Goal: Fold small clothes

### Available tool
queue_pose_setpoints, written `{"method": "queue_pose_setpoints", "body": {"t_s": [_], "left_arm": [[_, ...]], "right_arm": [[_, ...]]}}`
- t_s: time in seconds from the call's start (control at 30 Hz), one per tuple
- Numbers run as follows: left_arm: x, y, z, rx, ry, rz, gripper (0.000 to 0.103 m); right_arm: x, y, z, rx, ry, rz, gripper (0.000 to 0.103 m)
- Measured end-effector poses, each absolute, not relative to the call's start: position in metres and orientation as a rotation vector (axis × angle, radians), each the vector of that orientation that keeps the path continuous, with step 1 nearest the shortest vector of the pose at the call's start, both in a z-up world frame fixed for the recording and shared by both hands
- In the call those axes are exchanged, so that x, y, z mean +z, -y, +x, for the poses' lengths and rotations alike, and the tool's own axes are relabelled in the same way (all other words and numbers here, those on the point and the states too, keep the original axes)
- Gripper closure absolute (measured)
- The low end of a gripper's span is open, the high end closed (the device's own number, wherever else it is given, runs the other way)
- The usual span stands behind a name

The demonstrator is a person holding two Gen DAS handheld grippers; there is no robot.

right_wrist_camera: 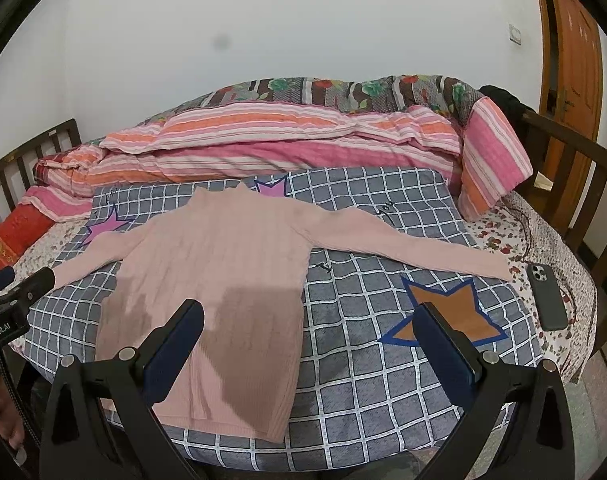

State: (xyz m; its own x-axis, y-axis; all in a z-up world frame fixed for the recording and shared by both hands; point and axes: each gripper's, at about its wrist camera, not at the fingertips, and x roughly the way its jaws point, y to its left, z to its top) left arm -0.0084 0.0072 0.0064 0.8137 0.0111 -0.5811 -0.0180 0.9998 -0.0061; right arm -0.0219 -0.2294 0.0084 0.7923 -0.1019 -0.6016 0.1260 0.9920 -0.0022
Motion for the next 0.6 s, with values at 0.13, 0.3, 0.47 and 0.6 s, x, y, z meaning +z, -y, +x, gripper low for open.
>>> {"method": "queue_pose_setpoints", "body": {"t_s": [0.13,0.3,0.47,0.6], "left_arm": [[0.0063,-0.008,-0.0079,0.017,-0.62,-0.013,0.0],[0.0065,-0.0089,-0.0075,0.018,-0.618,-0.012,0.0],[0.007,-0.0104,-0.0073,0.017,-0.617,-0.015,0.0],[0.0072,-0.0114,-0.0073,0.019,-0.616,-0.016,0.0]], "right_arm": [[0.0105,0.2281,-0.0233,-0.116,-0.638,0.044,0.0],[0.0111,0.2265,-0.0231,-0.112,-0.635,0.039,0.0],[0.0103,0.2255,-0.0235,-0.107,-0.636,0.044,0.0],[0.0089,0.2229,-0.0236,-0.104,-0.636,0.037,0.0]]}}
